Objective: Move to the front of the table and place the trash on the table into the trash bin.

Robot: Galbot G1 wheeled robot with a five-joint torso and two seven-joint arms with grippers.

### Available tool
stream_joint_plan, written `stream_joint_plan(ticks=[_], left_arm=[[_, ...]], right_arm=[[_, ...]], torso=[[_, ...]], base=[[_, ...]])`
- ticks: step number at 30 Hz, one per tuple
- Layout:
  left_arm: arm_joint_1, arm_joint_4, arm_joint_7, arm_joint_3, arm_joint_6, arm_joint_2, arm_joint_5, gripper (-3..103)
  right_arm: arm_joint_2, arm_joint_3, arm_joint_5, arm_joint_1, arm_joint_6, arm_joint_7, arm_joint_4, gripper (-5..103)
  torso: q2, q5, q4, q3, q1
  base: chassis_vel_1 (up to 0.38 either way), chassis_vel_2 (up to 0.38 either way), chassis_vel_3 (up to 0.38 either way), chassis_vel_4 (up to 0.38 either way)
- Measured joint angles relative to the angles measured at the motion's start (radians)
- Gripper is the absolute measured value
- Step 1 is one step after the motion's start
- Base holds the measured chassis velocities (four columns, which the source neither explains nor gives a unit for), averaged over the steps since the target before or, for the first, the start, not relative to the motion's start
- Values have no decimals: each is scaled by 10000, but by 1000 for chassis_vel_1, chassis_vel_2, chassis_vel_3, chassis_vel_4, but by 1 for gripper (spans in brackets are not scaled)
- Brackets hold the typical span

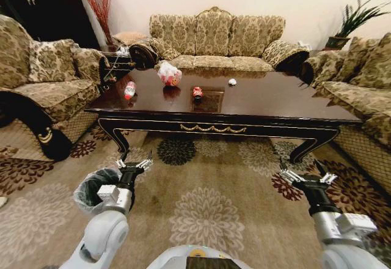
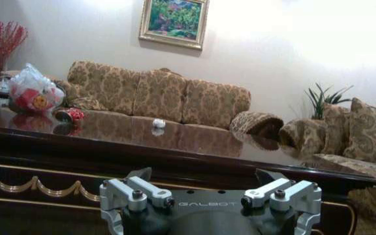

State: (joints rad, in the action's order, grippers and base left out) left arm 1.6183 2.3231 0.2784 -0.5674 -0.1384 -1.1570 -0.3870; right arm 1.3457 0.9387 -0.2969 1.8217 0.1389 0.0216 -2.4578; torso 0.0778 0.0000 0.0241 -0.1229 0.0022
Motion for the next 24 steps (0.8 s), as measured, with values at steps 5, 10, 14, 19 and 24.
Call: stream_joint_plan(ticks=[5, 10, 14, 19, 24], left_arm=[[32, 3, -23, 81, 4, -35, 24, 100], [60, 23, -41, 125, 11, -47, 55, 100], [98, 37, -43, 123, 35, -47, 56, 100], [113, 41, -44, 134, 40, -51, 61, 100], [123, 41, -45, 193, 42, -71, 75, 100]], right_arm=[[6, 12, 27, -1, 24, 116, -11, 100], [18, -14, 125, -26, 79, 193, -24, 100], [41, -24, 275, -26, 120, 196, 0, 100], [53, -41, 347, -36, 123, 197, 39, 100], [46, -47, 370, -57, 120, 218, 83, 100]], torso=[[0, 0, 0, 0, 0], [0, 2, 0, 0, 0], [0, 2, 1, 0, 0], [0, 2, 0, 0, 0], [0, -2, 0, 0, 0]], base=[[0, 0, 0, 0], [0, 0, 0, 0], [42, 61, -56, -63], [113, 126, -124, -135], [215, 232, -225, -220]])
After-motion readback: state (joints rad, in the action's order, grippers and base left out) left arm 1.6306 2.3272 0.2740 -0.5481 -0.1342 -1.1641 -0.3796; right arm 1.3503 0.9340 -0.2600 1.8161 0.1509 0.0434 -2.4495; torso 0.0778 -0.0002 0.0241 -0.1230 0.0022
